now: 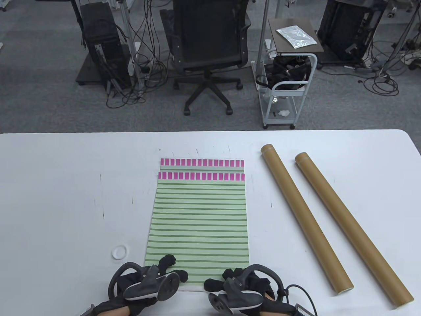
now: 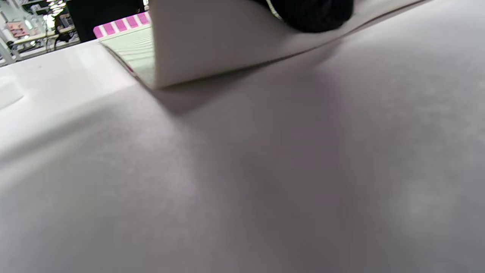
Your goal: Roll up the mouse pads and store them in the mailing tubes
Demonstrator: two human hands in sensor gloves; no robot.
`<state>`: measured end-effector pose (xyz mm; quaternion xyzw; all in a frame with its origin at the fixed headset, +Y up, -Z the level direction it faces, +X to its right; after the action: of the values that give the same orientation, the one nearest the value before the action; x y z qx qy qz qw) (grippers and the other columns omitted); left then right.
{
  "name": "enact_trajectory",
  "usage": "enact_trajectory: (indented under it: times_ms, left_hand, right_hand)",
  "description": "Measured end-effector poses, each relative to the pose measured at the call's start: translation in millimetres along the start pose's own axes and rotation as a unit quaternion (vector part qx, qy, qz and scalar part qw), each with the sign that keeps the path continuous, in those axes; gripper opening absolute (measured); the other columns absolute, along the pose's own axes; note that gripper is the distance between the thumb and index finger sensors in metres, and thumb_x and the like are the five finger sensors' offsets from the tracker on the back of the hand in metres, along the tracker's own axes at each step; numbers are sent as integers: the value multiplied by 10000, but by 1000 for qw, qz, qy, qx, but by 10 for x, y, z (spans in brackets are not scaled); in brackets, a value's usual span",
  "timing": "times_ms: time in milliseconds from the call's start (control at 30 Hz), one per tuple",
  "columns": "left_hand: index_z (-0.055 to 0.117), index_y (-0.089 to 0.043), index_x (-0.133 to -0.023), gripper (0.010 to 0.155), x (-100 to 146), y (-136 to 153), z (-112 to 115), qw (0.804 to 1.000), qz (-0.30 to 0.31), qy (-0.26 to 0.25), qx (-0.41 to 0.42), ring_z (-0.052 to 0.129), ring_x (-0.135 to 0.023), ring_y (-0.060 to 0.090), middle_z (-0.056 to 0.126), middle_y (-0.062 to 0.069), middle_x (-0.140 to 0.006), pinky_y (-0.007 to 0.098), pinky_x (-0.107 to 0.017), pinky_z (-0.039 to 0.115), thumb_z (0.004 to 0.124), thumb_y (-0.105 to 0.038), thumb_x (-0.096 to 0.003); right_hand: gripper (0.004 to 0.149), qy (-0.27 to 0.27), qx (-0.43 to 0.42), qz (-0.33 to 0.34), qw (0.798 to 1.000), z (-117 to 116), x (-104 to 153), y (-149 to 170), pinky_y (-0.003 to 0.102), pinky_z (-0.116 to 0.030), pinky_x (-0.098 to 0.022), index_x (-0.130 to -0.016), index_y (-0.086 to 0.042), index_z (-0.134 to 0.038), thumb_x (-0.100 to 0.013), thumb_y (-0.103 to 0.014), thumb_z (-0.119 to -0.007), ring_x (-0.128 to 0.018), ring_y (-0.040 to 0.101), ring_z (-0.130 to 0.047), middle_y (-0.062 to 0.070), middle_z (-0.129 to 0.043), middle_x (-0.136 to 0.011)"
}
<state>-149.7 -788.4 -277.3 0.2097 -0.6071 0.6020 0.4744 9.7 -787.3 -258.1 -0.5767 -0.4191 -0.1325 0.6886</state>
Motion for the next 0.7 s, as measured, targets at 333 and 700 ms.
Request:
enact_trajectory:
  times_ms: [333, 700]
  left_hand:
    - [636, -498, -895, 469, 150, -336, -137, 995, 30, -52, -85, 783, -723, 90, 710, -156, -875, 249, -604, 744, 720, -407, -442]
    - [697, -493, -832, 453, 36, -199, -133, 1000, 22, -19, 10, 892, -752, 105, 808, -168, -867, 238, -603, 839, 790, -518, -389]
  right_hand:
    - [568, 72, -28, -1, 997, 71, 17, 37, 394, -767, -499, -941, -417, -502, -440, -244, -706, -465, 164, -853, -1, -785, -716]
    - [450, 74, -27, 17, 997, 43, 43, 35, 375, -791, -486, -886, -240, -598, -447, -273, -695, -469, 147, -879, -11, -785, -736]
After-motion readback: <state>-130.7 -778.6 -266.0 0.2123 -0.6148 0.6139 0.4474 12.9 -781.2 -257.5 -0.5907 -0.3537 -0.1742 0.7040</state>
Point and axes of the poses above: the tracker on the back of each hand, its own y axis roughly to the little-finger side, its own x axis roughly from the fingertips to the wrist, z = x × y, the point moved 5 cm from there along -x, roughly from the wrist to the fingertips
